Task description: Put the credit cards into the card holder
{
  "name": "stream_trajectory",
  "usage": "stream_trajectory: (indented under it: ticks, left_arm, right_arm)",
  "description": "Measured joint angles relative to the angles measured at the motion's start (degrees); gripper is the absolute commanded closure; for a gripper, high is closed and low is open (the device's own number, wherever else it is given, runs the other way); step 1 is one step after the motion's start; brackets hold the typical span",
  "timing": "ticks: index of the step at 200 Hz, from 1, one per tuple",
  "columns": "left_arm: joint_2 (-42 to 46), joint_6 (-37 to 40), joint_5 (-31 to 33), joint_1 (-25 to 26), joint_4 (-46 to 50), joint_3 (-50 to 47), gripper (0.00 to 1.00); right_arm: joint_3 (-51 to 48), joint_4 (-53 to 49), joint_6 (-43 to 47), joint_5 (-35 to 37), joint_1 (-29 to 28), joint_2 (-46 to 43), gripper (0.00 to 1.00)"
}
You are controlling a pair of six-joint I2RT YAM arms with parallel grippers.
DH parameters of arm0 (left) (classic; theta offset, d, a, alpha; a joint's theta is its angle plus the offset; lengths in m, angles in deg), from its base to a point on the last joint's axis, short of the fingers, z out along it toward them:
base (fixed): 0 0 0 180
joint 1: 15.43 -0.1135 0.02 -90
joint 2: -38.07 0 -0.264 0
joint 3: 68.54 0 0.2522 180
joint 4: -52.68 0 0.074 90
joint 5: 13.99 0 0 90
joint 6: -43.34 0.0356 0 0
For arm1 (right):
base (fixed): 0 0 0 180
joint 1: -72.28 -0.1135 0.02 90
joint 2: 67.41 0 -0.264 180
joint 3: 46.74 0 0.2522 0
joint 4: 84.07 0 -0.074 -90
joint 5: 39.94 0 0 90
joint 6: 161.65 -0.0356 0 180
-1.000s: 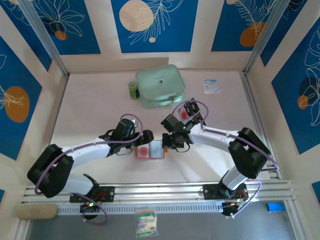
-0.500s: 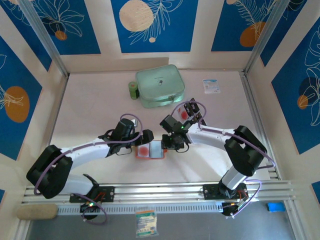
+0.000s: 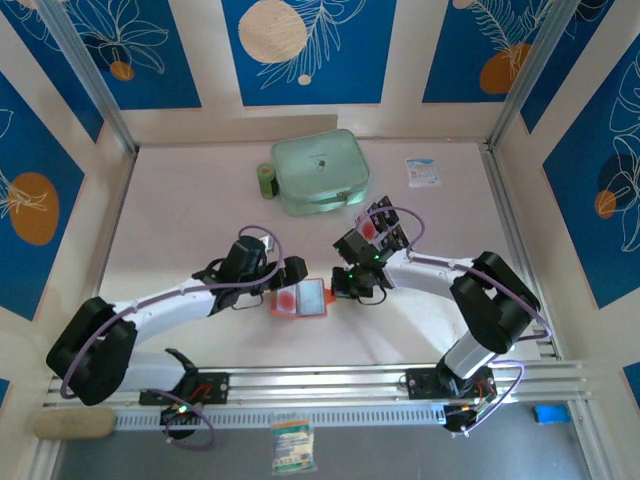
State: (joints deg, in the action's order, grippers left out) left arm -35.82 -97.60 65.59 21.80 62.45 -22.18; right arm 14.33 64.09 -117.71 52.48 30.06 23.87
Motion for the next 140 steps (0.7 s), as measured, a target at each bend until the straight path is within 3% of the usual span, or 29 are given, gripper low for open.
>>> stream_trajectory:
  ticks: [69, 140]
  left_arm:
    - [0.35, -3.28, -1.68, 2.25, -1.64, 1.73, 0.0]
    - [-5.86, -4.74, -2.01, 7.06, -5.7, 5.81, 0.0]
  right_arm:
    - [-2.12, 6.82, -0.98, -5.88, 1.84, 0.0, 1.0]
    - [-2.12, 8.09, -1.57, -7.21, 2.27, 0.0, 1.0]
